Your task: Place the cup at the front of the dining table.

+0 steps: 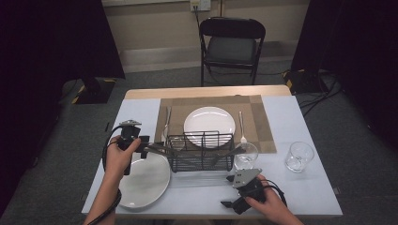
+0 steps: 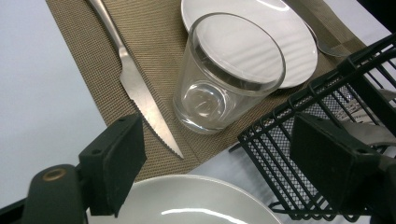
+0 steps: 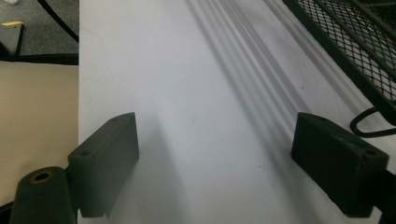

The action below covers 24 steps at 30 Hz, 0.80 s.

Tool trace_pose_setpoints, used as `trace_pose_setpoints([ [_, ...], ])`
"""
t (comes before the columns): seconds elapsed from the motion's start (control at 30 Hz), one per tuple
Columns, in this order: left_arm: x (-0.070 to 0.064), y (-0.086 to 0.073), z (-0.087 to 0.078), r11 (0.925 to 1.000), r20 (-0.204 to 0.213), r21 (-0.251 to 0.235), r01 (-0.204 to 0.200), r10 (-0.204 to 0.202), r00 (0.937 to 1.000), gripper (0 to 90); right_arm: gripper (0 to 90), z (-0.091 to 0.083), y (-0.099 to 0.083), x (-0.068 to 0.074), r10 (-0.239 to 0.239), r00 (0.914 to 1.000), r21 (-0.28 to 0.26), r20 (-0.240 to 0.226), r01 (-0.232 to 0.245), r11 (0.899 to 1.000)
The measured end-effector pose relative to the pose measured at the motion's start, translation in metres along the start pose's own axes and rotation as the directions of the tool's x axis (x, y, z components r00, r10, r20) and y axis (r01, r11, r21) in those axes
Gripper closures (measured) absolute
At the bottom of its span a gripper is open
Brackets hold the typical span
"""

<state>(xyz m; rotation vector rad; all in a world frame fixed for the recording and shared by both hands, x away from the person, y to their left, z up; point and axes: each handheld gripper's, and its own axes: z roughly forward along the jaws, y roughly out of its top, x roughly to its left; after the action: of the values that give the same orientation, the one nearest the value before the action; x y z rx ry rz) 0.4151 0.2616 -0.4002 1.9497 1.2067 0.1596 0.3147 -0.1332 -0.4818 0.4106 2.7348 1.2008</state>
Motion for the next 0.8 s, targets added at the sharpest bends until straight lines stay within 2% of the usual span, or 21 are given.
trace_pose_setpoints([
  [0.43,0.002,-0.008,-0.006,1.0,0.002,0.007,-0.001,0.001,1.0,18.2,13.9,0.0,0.0,0.0,0.0,1.0,0.0,-0.001,0.0,1.0],
  [0.53,0.002,-0.01,-0.007,1.0,0.024,0.004,-0.006,0.006,0.9997,18.7,13.9,0.0,0.0,0.0,0.0,1.0,0.0,-0.001,0.0,1.0],
  [0.8,0.002,-0.014,-0.011,1.0,0.028,-0.001,-0.008,0.008,0.9996,18.6,13.9,0.0,0.0,0.0,0.0,1.0,0.0,0.0,0.0,1.0],
])
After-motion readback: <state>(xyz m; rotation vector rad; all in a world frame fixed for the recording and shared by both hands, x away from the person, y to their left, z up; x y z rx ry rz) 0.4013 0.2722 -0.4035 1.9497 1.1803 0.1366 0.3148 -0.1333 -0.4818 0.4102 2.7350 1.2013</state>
